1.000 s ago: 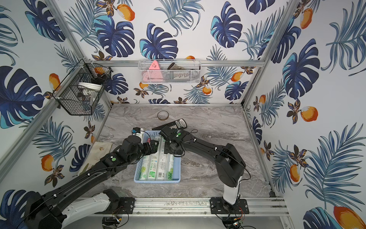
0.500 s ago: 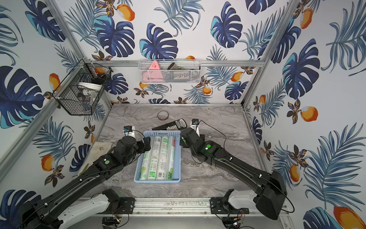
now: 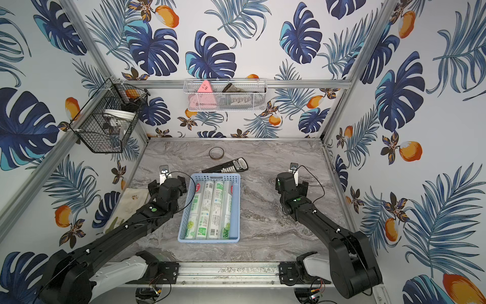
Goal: Put the plastic wrap into the basket
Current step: Reset both arms
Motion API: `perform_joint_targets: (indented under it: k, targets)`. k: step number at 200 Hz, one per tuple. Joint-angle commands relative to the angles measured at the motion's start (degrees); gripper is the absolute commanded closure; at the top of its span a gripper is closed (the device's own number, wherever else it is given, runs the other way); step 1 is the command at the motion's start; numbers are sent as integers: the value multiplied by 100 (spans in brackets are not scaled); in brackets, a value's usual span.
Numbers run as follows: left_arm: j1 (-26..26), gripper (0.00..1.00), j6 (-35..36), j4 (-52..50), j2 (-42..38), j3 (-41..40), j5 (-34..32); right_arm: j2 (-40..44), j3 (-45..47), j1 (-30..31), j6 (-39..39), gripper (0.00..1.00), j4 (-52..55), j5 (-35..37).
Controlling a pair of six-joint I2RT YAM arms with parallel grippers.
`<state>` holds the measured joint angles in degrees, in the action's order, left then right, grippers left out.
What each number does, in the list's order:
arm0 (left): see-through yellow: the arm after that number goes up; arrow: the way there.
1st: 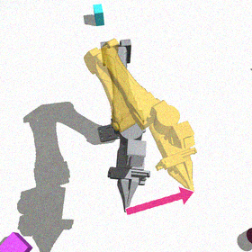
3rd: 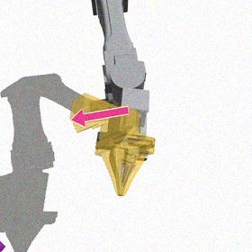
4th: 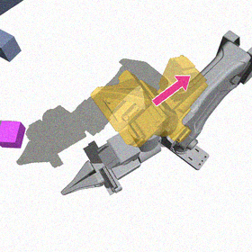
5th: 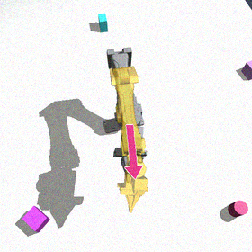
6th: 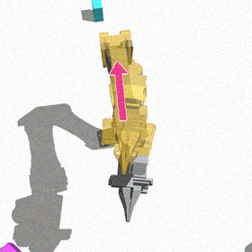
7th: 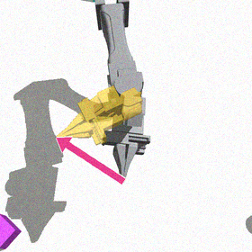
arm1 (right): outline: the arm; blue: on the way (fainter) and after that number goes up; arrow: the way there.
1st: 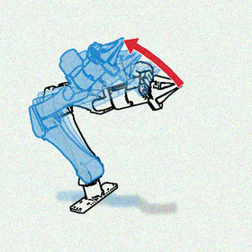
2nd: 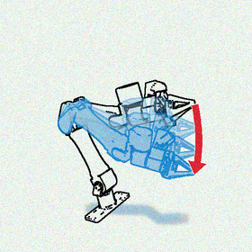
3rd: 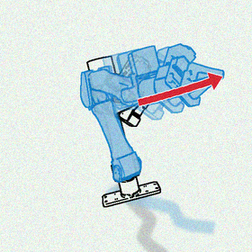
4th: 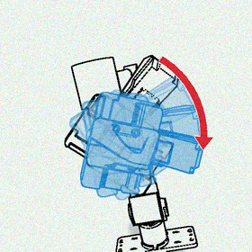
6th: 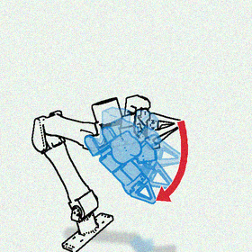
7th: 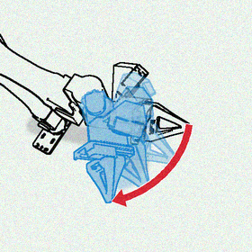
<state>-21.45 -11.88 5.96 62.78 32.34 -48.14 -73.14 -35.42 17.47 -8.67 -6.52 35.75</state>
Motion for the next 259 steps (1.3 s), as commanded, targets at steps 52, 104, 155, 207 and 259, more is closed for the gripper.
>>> perform_joint_targets:
  k: [52, 104, 155, 207, 259]
  targets:
    - [915, 1, 1354, 3949, 1412, -1039, 1185, -569, 1079, -841, 625, 0, -2878, -1539]
    - [1215, 1, 1534, 4509, 1614, -1084, 1978, -1353, 1487, -851, 1159, 0, -4539, -2101]
    - [1328, 1, 1198, 3613, 1420, -953, 2483, -1878, 1781, -930, 1133, 0, -5562, -2232]
    - [1555, 1, 947, 5612, 2543, -1645, 2962, -2276, 1815, -1018, 1072, 0, -6086, -2109]
    - [1747, 1, 770, 5435, 3087, -1297, 2892, -2330, 1318, -1087, 650, 0, -5172, -1436]
